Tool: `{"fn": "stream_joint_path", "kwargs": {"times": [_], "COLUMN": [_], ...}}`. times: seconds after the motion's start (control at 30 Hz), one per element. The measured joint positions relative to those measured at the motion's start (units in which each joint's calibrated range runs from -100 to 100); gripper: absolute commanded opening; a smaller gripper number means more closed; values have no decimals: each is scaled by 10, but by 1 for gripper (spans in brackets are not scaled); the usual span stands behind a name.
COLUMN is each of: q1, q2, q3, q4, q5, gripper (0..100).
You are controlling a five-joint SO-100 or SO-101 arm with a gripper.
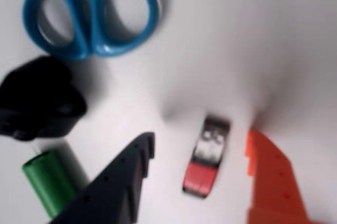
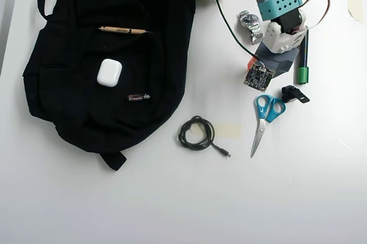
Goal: Put the usb stick into the black bag
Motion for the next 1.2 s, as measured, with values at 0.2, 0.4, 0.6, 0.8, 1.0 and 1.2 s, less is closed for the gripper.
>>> {"fn": "stream_joint_path", "kwargs": {"times": [0.2,0.4,0.6,0.8,1.0,1.2], "q1": [-22,-30,-30,-31,-32,-32], "q2": [0,0,1,0,1,1], "q3": [-5,-5,-5,6,20,24], "q4": [32,39,40,40,38,38], "q5": [-28,-30,-30,-29,-29,-29], "gripper": [23,22,23,23,22,22]}}
